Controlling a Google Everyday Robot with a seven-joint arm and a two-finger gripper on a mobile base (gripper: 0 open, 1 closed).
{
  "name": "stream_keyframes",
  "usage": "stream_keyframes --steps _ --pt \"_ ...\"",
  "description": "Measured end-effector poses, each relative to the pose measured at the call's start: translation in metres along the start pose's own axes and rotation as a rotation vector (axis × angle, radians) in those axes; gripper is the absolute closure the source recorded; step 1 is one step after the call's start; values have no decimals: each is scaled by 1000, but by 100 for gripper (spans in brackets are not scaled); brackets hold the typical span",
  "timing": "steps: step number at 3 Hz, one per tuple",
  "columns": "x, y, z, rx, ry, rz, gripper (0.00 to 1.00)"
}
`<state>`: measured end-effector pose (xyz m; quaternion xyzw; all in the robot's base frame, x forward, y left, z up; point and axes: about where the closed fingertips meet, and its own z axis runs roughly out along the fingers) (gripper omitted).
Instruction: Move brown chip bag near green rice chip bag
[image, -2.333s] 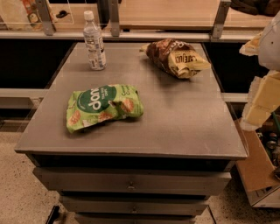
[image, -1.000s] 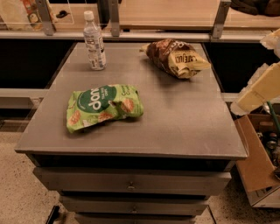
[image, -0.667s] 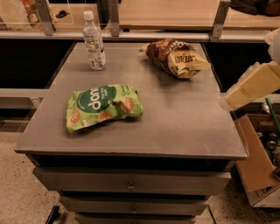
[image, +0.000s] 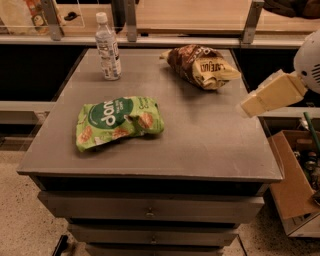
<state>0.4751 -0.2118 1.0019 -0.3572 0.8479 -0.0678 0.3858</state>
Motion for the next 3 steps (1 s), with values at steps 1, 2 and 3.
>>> stream_keyframes --steps 1,2,3 --pt "0 0 0 0 0 0 0" --pt "0 3 -1 -12 -13 7 0" --pt "-2 21 21 -60 -31 64 0"
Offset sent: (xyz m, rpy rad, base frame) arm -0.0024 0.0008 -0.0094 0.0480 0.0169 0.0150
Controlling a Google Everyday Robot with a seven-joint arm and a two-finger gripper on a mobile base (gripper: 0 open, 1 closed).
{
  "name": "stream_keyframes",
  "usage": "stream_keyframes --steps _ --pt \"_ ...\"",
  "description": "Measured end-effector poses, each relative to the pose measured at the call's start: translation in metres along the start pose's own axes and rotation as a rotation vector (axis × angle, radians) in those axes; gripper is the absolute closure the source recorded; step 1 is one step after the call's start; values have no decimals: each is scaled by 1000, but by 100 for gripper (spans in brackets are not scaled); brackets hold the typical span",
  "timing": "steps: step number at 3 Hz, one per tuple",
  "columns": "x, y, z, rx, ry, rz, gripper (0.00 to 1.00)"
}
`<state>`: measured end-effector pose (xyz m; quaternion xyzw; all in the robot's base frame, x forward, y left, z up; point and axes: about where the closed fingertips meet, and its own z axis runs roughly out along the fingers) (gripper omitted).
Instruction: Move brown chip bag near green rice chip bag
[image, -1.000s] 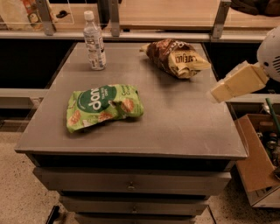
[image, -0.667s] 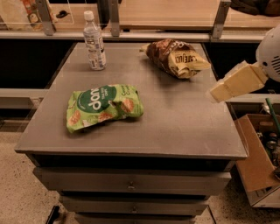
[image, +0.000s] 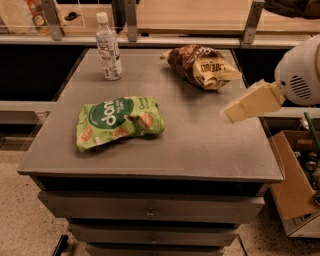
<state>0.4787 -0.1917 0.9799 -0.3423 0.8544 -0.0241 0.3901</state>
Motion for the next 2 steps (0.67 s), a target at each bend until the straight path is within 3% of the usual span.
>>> stream_keyframes --steps 2 --pt "-3 45 65 -82 -51 130 0"
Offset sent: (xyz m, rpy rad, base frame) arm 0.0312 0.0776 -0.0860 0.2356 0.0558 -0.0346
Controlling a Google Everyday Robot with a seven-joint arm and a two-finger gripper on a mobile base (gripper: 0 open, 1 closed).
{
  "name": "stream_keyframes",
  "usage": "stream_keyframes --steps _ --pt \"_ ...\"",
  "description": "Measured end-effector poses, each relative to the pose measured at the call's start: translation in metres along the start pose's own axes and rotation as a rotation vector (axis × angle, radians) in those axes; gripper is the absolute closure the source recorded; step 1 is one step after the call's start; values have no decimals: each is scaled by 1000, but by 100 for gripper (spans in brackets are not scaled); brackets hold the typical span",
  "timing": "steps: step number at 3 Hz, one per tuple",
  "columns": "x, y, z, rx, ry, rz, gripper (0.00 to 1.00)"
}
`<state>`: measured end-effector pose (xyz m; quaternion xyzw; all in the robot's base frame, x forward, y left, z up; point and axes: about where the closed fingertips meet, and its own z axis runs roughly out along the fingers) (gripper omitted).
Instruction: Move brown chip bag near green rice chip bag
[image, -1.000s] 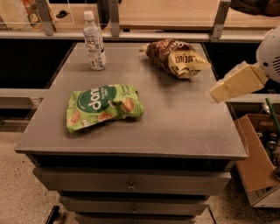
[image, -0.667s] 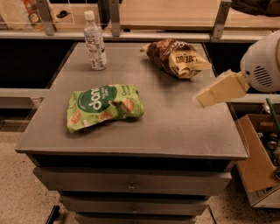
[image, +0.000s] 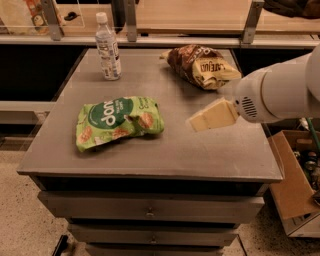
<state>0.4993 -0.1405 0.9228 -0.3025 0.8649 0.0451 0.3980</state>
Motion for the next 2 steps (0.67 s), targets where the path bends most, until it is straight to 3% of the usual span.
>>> stream_keyframes --steps 2 --pt "-17 7 55 -4 -56 28 0"
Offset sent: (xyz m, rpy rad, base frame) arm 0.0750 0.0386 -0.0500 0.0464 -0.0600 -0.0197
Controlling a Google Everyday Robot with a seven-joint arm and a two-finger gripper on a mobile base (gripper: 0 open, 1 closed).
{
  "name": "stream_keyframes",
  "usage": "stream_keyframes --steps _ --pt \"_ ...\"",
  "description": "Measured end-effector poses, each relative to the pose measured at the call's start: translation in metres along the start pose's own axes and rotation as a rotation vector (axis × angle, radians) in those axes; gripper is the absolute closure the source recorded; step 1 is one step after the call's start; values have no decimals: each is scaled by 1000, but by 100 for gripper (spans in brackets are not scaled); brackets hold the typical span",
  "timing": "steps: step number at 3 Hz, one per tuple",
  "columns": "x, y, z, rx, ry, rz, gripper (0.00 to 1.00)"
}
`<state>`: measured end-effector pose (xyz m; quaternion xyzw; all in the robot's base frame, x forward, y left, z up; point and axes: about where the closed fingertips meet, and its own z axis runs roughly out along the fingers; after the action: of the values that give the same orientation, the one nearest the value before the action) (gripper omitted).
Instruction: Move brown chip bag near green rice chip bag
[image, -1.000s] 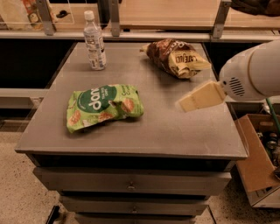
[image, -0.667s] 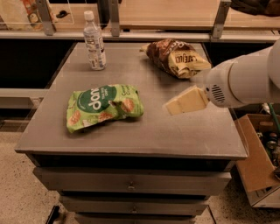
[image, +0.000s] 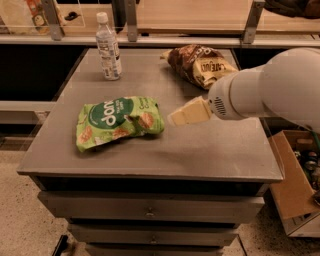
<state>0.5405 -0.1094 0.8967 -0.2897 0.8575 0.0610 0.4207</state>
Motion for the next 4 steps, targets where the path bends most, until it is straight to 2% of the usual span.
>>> stream_keyframes --steps 1,3,4 --pt "-4 -10 24 52 -22 -22 0" --pt "-18 -68 56 184 -67 -61 0" --pt "-20 -91 69 212 -65 -86 0"
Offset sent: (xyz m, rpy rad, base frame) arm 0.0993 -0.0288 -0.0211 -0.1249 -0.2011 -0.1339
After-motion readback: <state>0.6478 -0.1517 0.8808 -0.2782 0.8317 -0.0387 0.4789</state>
